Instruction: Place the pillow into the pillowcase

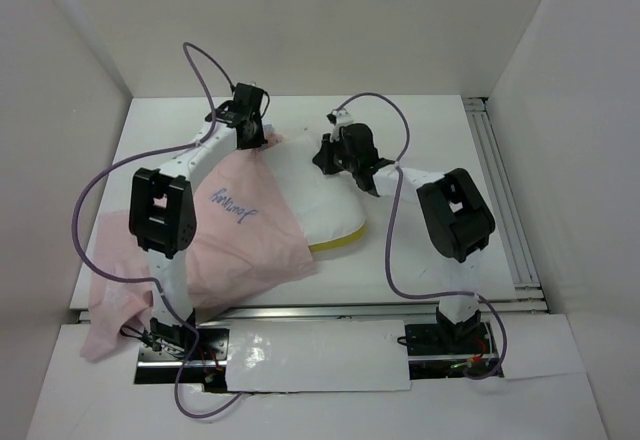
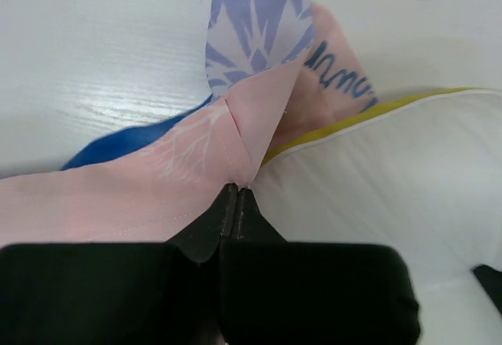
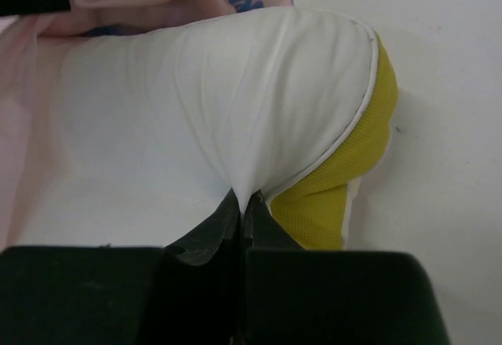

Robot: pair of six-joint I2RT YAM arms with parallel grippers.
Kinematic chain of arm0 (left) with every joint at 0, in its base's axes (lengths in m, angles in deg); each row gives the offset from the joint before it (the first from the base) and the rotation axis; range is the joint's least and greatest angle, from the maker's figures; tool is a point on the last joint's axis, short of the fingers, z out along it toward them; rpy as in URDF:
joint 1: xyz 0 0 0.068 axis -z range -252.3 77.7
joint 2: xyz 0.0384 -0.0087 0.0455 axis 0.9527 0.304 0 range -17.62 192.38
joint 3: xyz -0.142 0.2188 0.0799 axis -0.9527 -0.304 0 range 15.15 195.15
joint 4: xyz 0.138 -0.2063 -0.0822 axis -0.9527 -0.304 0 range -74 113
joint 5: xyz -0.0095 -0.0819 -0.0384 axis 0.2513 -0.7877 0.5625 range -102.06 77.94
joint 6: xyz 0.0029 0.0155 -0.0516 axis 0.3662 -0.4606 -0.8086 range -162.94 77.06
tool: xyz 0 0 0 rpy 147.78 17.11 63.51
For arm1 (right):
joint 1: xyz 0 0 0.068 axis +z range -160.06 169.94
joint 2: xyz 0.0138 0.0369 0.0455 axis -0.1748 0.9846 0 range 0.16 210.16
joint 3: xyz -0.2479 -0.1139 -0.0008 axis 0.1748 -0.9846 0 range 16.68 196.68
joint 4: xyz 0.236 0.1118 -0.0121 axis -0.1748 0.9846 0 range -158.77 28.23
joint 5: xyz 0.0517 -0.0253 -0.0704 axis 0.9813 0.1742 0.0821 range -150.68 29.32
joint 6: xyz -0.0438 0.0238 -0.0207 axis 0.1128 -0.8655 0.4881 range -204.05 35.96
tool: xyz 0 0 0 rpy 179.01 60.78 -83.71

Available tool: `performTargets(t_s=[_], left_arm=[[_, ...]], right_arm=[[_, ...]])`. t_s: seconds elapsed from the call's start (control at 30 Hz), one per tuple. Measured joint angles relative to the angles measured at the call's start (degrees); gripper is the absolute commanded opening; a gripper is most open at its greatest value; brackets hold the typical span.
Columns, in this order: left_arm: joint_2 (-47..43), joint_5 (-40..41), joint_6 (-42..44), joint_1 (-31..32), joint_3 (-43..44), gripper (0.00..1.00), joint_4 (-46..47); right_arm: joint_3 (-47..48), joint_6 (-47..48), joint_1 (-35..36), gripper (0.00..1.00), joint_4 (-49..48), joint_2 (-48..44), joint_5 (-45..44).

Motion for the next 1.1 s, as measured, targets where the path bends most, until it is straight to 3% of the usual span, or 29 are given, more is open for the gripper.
performTargets(t_s=[0.33, 0.6, 0.73, 0.9, 1.1], left_arm=[[-5.38, -2.40, 2.89, 7.28, 5.79, 0.00, 1.25], [-6.67, -4.85, 5.27, 14.97, 13.46, 0.00, -0.15], [-6.97, -7.76, 6.23, 16.94, 18.64, 0.00, -0.76], [-6.93, -10.67, 6.56, 20.83, 26.45, 0.00, -1.95], [-5.03, -14.12, 7.52, 25.33, 26.82, 0.00, -1.46]], right_arm=[[-18.95, 2.51, -1.33, 0.00, -21.46, -13.16, 16.13], [-23.96, 2.69, 0.39, 0.00, -36.11, -24.17, 23.63], [-23.96, 1.57, 0.79, 0.00, -39.65, -25.51, 22.80], [-26.58, -1.20, 1.88, 0.00, -41.05, -25.24, 14.88], [-26.97, -1.53, 2.14, 0.02, -38.32, -21.29, 6.23]])
